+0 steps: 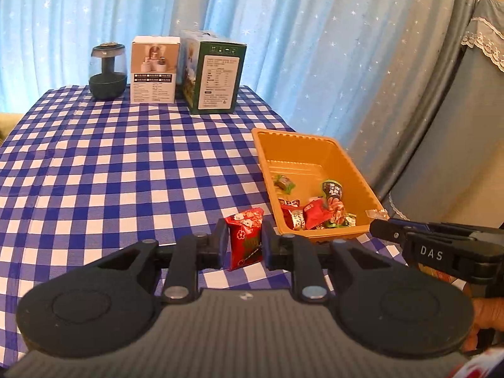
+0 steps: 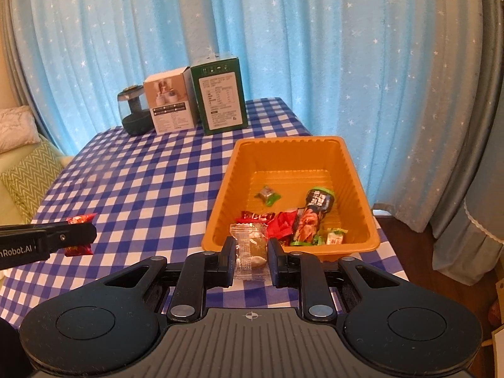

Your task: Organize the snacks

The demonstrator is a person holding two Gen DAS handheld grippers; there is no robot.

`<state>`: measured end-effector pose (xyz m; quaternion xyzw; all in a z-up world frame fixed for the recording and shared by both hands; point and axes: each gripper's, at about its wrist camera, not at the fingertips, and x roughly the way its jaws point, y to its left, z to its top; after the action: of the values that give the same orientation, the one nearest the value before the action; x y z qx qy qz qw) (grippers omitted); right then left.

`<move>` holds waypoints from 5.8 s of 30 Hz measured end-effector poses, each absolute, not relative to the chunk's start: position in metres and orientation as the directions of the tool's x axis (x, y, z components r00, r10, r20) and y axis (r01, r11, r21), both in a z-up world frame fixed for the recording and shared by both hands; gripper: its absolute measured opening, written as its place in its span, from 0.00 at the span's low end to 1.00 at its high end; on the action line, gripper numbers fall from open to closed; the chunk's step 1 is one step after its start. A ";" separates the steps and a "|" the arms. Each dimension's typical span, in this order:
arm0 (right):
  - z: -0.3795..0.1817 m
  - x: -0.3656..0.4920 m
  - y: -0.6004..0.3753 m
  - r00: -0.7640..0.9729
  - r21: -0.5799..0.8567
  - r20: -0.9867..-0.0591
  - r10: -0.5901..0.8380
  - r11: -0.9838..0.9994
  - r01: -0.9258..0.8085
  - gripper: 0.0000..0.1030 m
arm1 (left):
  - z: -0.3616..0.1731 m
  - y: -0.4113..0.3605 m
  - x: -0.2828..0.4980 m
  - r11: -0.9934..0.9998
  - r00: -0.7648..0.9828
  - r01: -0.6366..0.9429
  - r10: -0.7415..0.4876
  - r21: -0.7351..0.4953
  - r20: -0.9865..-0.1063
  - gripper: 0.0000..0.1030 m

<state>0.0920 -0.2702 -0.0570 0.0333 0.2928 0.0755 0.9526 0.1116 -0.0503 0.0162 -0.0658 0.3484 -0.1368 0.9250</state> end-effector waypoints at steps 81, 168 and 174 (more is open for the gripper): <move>-0.073 0.276 -0.351 0.776 0.170 -0.605 0.176 0.981 -0.090 0.21 | -0.049 -0.162 0.276 0.937 0.626 0.319 -0.321 -0.143 -0.711 0.40; -0.028 0.034 -0.284 0.759 0.074 -0.638 0.130 0.991 -0.108 0.81 | 0.035 -0.070 0.058 0.993 0.701 0.094 -0.120 -0.076 -0.703 1.00; -0.027 0.034 -0.281 0.761 0.070 -0.636 0.130 0.991 -0.111 0.81 | 0.035 -0.071 0.058 0.992 0.700 0.100 -0.129 -0.082 -0.703 1.00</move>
<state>0.0342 -0.2814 -0.0274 0.0142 0.3400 0.0643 0.9381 0.0579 -0.0713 0.0354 -0.0187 0.3824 -0.0620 0.9217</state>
